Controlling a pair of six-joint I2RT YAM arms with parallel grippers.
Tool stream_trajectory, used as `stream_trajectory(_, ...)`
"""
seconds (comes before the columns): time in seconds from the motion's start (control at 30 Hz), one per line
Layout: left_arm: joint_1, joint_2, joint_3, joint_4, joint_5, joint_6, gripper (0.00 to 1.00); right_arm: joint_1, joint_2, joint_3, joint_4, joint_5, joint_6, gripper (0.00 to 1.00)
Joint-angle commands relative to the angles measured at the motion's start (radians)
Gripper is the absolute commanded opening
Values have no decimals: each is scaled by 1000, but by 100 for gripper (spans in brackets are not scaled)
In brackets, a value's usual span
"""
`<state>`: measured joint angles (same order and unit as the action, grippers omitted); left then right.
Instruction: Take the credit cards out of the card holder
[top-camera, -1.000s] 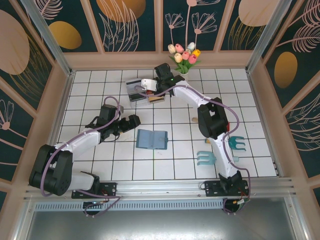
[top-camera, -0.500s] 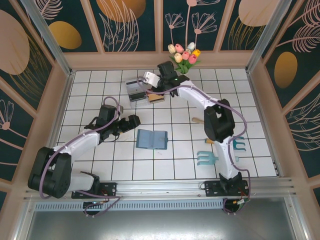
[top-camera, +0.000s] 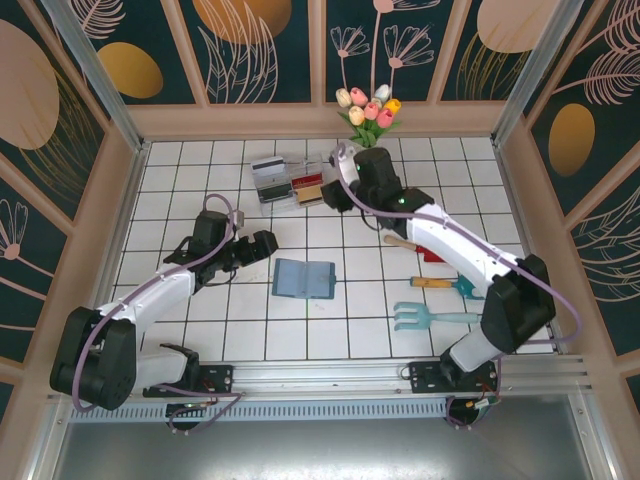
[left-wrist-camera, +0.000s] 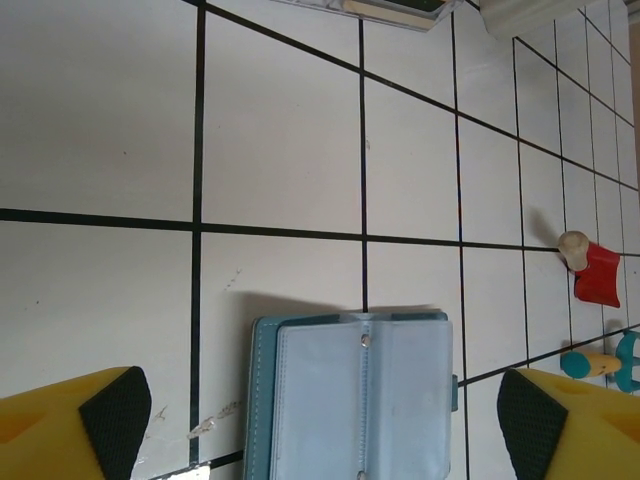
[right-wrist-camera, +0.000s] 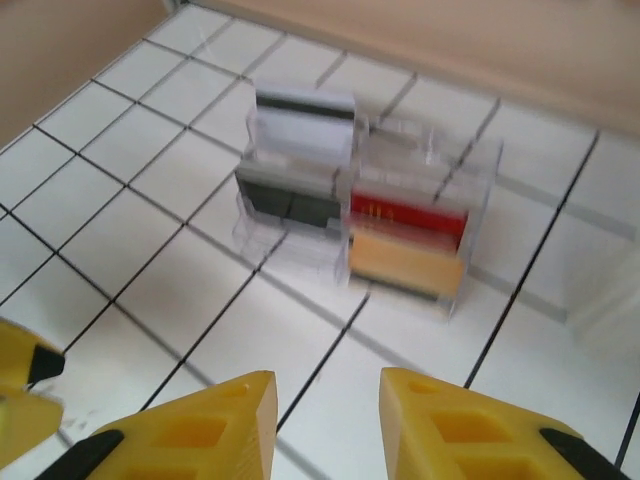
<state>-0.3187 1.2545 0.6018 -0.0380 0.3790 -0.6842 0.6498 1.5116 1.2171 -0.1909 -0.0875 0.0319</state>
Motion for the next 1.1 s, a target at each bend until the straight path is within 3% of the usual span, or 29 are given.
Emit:
stream_trajectory(0.0,7,-10,-24,-11,26,2,88,31,-70,-118,-44,77,277,35)
stream_trajectory(0.13,5,14,-54,23,66,-28,78,53,-131,-264,3,11,491,35)
stream_trajectory(0.27,-6,42,-63,33,126,-50,57,101,-126,-364,86,-13,668,35)
stream_trajectory(0.5,-69,55,-69,36,106,-67,35,167,18,-382,173,-52,782,33)
stream_trajectory(0.73,-115,133,-4,-12,58,-49,36,192,148,-326,159,-62,824,32)
stream_trajectory(0.83,-124,153,-10,-3,61,-47,40,194,167,-323,148,-51,832,32)
stream_trajectory(1.07,-132,195,-17,18,70,-44,40,197,182,-324,127,-37,834,33)
